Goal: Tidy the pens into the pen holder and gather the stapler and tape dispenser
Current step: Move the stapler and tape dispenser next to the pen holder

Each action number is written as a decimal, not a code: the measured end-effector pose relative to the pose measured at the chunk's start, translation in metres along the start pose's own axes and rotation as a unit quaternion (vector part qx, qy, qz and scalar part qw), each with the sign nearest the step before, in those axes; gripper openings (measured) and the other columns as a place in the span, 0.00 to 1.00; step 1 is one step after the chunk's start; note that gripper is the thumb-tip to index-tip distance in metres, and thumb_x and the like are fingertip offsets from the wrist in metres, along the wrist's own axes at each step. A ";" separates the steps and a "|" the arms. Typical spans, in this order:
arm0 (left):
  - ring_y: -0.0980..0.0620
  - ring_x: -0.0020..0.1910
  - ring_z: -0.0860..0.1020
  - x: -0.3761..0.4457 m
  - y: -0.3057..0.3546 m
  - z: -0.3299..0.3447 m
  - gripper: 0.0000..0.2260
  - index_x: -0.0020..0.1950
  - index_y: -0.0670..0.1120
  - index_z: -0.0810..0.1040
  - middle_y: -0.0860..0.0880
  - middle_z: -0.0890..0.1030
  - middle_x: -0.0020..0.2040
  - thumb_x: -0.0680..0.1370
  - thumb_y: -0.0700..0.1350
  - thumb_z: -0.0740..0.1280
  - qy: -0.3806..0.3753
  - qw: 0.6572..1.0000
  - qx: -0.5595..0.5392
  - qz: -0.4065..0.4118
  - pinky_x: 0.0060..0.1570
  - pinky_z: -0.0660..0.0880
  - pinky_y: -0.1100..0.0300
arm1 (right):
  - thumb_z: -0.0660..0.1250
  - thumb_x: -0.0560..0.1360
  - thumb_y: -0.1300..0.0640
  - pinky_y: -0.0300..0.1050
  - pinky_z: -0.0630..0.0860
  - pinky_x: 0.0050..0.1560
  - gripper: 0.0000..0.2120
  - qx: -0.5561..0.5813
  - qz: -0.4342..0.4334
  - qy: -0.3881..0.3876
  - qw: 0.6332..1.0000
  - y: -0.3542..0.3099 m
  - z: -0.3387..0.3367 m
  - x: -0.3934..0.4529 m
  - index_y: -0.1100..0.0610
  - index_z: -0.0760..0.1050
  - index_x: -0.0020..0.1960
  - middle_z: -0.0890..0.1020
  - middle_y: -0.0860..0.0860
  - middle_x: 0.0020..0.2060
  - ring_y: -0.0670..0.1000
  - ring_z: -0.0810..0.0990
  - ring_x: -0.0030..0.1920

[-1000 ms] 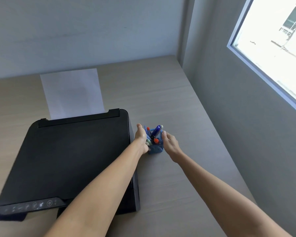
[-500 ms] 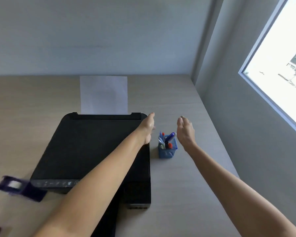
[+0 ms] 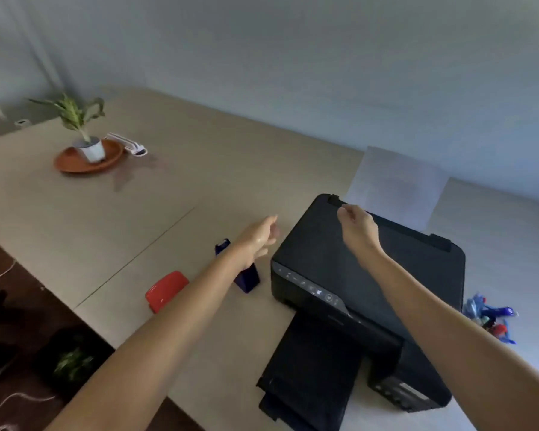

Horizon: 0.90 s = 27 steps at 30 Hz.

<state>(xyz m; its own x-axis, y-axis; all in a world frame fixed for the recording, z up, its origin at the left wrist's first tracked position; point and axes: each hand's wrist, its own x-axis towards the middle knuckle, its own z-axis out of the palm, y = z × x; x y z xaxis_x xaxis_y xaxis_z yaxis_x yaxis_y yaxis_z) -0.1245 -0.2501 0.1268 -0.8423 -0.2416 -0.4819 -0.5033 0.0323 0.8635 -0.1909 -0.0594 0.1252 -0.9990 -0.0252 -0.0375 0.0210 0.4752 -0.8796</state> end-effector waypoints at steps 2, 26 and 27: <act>0.51 0.56 0.74 0.003 -0.028 -0.052 0.13 0.56 0.47 0.75 0.49 0.77 0.57 0.80 0.53 0.57 0.043 0.998 0.053 0.006 0.61 0.69 0.54 | 0.59 0.79 0.51 0.42 0.69 0.53 0.19 -0.005 -0.015 -0.043 0.999 -0.018 0.044 -0.005 0.56 0.71 0.68 0.79 0.52 0.60 0.52 0.76 0.58; 0.51 0.38 0.75 0.033 -0.190 -0.255 0.03 0.52 0.43 0.75 0.46 0.78 0.42 0.79 0.38 0.63 0.005 0.989 -0.012 -0.148 0.40 0.72 0.59 | 0.73 0.71 0.50 0.50 0.79 0.40 0.23 -0.263 0.115 -0.201 0.936 0.016 0.274 -0.019 0.61 0.71 0.59 0.80 0.57 0.50 0.55 0.80 0.45; 0.51 0.40 0.76 0.032 -0.185 -0.258 0.06 0.56 0.42 0.75 0.46 0.78 0.43 0.79 0.38 0.63 0.000 0.989 -0.035 -0.145 0.43 0.73 0.58 | 0.73 0.70 0.51 0.52 0.81 0.44 0.22 -0.224 0.125 -0.201 0.945 0.012 0.271 -0.021 0.61 0.71 0.58 0.80 0.57 0.48 0.57 0.81 0.46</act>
<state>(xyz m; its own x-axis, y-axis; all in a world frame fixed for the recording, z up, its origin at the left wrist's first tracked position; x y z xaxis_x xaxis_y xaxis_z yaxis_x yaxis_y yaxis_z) -0.0088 -0.5139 -0.0101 -0.6641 -0.2309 -0.7111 -0.7094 -0.1055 0.6968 -0.1589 -0.2916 -0.0130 -0.8673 -0.1511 -0.4744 0.1462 0.8335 -0.5329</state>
